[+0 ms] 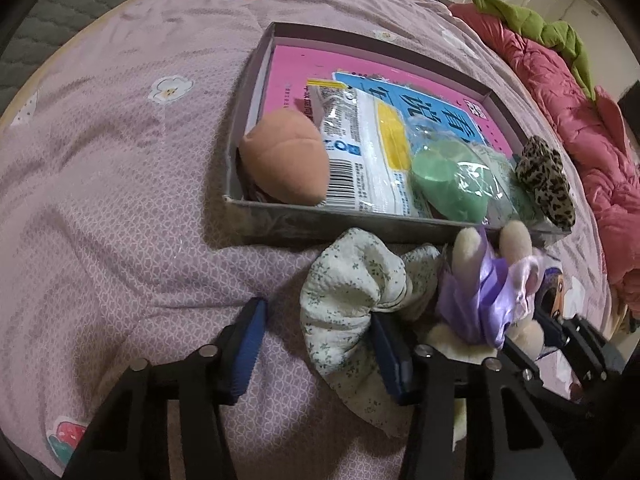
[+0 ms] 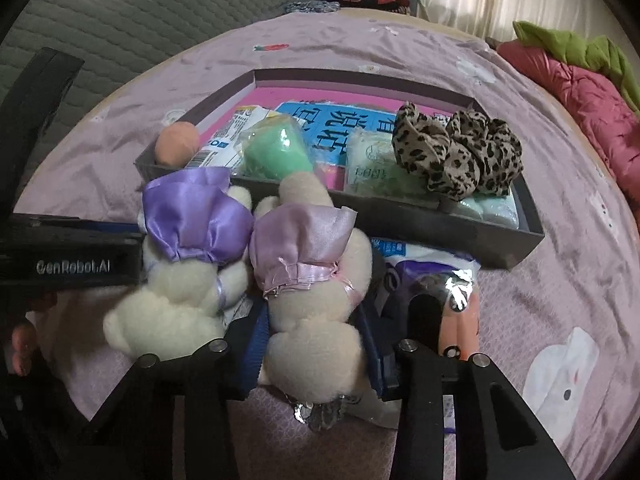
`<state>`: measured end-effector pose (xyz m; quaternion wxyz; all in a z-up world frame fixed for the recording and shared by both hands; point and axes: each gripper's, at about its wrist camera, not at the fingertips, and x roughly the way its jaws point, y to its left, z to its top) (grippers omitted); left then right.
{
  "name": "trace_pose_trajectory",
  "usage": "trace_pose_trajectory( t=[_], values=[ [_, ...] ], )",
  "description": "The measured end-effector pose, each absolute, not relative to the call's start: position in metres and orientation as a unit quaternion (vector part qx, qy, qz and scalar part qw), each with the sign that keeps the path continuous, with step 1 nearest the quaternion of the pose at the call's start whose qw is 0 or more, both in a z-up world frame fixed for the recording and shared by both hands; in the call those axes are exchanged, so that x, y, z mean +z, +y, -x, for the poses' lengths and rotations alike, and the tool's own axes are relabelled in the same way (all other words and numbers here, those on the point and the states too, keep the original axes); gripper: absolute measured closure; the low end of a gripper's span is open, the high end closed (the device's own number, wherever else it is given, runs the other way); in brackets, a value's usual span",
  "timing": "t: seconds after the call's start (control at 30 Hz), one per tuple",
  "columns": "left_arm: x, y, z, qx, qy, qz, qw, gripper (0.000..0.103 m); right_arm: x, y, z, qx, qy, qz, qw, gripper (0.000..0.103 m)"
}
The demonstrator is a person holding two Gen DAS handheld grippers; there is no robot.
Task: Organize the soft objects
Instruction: 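Close left gripper on the floral scrunchie while right closes on the pink-bow bunny, then lift and carry the floral scrunchie with left gripper while right carries the bunny over the box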
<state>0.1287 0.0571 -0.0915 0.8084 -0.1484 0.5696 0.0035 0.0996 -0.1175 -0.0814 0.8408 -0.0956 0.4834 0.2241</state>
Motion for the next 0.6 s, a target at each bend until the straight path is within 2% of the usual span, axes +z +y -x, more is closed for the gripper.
trace_pose_trajectory(
  t=[0.13, 0.3, 0.4, 0.6],
  values=[
    [-0.092, 0.061, -0.126, 0.008, 0.567, 0.153, 0.809, 0.065, -0.078, -0.119, -0.098, 0.226, 0.484, 0.086, 0.841, 0.061],
    [-0.088, 0.061, -0.122, 0.014, 0.561, 0.152, 0.814, 0.084, -0.070, -0.122, -0.095, 0.228, 0.477, 0.075, 0.846, 0.061],
    [-0.081, 0.061, -0.117, 0.013, 0.551, 0.151, 0.820, 0.089, -0.065, -0.125, -0.092, 0.230, 0.473, 0.068, 0.848, 0.061],
    [-0.062, 0.062, -0.103, 0.003, 0.529, 0.145, 0.836, 0.090, -0.054, -0.128, -0.089, 0.232, 0.464, 0.056, 0.853, 0.061]
  ],
)
